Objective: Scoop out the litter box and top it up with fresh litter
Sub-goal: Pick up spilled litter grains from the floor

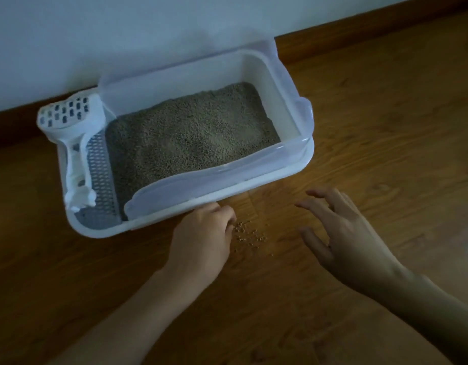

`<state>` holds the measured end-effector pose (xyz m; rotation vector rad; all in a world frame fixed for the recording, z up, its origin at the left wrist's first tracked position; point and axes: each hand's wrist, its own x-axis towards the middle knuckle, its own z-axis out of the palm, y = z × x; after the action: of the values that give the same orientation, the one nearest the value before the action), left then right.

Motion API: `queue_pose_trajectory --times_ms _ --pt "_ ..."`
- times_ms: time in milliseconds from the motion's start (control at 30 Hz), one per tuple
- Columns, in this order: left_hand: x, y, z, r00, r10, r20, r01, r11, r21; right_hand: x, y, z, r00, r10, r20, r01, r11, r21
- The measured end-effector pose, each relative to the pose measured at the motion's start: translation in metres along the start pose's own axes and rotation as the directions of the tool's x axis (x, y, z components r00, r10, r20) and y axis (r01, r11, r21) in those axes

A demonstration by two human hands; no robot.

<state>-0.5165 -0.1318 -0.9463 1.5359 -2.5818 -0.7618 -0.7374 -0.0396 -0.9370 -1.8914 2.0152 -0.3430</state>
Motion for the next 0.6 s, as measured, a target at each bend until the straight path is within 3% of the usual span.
queue_pose_trajectory --times_ms 167,267,433,500,533,600 --pt "0.002 0.006 0.031 0.995 0.077 -0.060 -0.079 0.996 -0.029 -0.005 0.004 0.022 1.000 -0.017 -0.021 0.017 1.000 0.008" --pt "0.002 -0.005 0.034 0.997 0.049 -0.065 -0.049 0.999 -0.007 -0.011 -0.004 0.030 1.000 0.010 -0.023 -0.008 0.998 0.057" --pt "-0.001 -0.013 0.035 0.995 0.003 -0.099 -0.004 1.000 -0.004 -0.021 -0.011 0.032 0.986 0.136 -0.100 -0.102 0.951 0.293" --pt "-0.002 -0.011 0.040 0.995 0.010 -0.101 -0.011 1.000 -0.009 -0.022 -0.016 0.035 0.969 0.230 -0.084 -0.154 0.837 0.525" --pt "-0.003 -0.009 0.042 0.995 0.014 -0.103 -0.015 1.000 -0.012 -0.022 -0.019 0.036 0.959 0.281 -0.032 -0.183 0.705 0.685" --pt "-0.002 -0.006 0.045 0.994 0.015 -0.106 -0.016 1.000 -0.008 -0.022 -0.024 0.038 0.939 0.331 0.098 -0.207 0.314 0.927"
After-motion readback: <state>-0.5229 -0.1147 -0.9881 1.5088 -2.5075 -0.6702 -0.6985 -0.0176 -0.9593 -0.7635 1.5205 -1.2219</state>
